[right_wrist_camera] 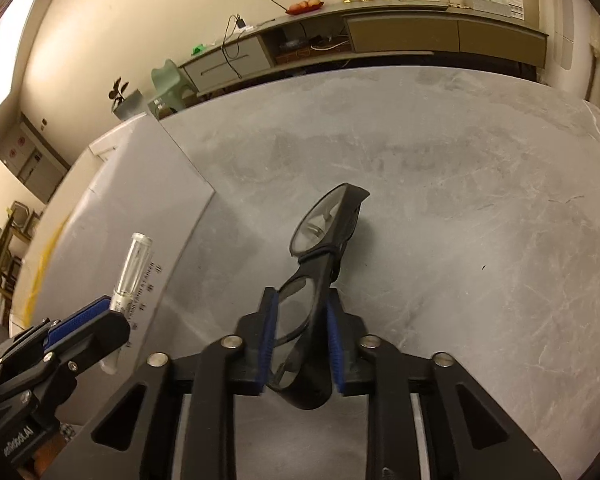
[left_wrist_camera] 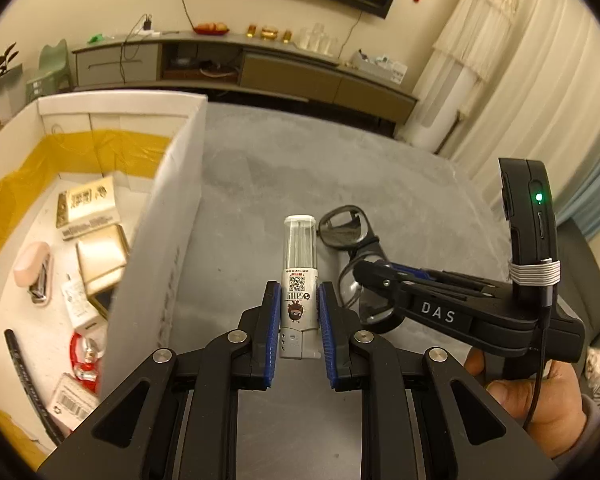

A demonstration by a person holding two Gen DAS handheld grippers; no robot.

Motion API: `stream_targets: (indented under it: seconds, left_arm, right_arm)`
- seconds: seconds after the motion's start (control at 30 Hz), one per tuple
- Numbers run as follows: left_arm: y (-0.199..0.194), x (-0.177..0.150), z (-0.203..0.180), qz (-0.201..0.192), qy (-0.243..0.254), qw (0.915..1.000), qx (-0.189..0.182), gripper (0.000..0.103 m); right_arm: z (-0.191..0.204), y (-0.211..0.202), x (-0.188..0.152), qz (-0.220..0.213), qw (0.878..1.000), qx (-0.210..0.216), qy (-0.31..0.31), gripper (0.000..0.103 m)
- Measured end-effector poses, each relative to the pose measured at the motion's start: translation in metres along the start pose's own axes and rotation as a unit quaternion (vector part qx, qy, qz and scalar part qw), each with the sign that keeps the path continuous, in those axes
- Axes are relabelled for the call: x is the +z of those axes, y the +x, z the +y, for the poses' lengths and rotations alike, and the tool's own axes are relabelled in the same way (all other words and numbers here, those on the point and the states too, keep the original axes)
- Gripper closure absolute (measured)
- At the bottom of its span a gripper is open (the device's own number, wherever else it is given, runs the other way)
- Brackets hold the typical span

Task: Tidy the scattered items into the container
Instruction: 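Carry the white tube and glasses with both tools over the white box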

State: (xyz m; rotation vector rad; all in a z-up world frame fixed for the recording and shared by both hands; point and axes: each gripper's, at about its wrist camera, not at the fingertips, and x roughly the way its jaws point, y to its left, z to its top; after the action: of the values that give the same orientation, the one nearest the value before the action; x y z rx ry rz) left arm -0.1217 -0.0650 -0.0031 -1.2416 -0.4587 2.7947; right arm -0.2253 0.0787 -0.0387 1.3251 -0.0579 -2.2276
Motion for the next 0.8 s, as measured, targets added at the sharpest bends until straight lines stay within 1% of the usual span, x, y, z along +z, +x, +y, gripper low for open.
stream_targets:
  seconds: [0.13, 0.17, 0.2, 0.37, 0.43, 0.5, 0.67, 0.7, 0.77, 0.8]
  left_arm:
    - [-0.009, -0.005, 0.002, -0.004, 0.005, 1.0, 0.001, 0.084]
    - [-0.012, -0.006, 0.002, -0.005, 0.006, 1.0, 0.002, 0.084]
    - [-0.015, -0.007, 0.004, -0.007, 0.005, 1.0, 0.003, 0.084]
    - [-0.032, -0.004, 0.017, -0.023, -0.01, 0.9997, 0.008, 0.084]
    - [-0.036, -0.003, 0.023, -0.028, -0.016, 0.9994, 0.007, 0.084]
    - [-0.039, -0.001, 0.026, -0.032, -0.018, 0.9993, 0.007, 0.084]
    - [-0.043, 0.001, 0.028, -0.036, -0.02, 0.9992, 0.004, 0.084]
    - [-0.043, 0.001, 0.029, -0.035, -0.02, 0.9992, 0.003, 0.084]
    - [-0.043, 0.0, 0.029, -0.034, -0.019, 0.9993, 0.001, 0.084]
    - [-0.043, 0.0, 0.029, -0.033, -0.019, 0.9993, 0.0, 0.084]
  right_arm:
    - [0.004, -0.01, -0.001, -0.009, 1.0, 0.002, -0.006, 0.085]
    - [0.005, -0.013, -0.002, -0.009, 1.0, 0.003, -0.009, 0.089]
    - [0.006, -0.013, -0.003, -0.008, 1.0, 0.003, -0.011, 0.09]
    - [0.007, -0.016, -0.008, -0.002, 1.0, 0.003, -0.014, 0.09]
    - [0.005, -0.014, -0.01, 0.004, 1.0, 0.004, -0.006, 0.087]
    - [0.002, -0.009, -0.012, 0.011, 1.0, 0.003, 0.004, 0.072]
    - [0.007, 0.002, -0.01, 0.018, 1.0, -0.009, -0.002, 0.071]
    - [0.007, 0.005, -0.01, 0.018, 1.0, -0.01, 0.002, 0.061]
    - [0.006, 0.011, -0.009, 0.016, 1.0, -0.019, 0.008, 0.048]
    - [0.005, 0.014, -0.009, 0.015, 1.0, -0.019, 0.009, 0.048]
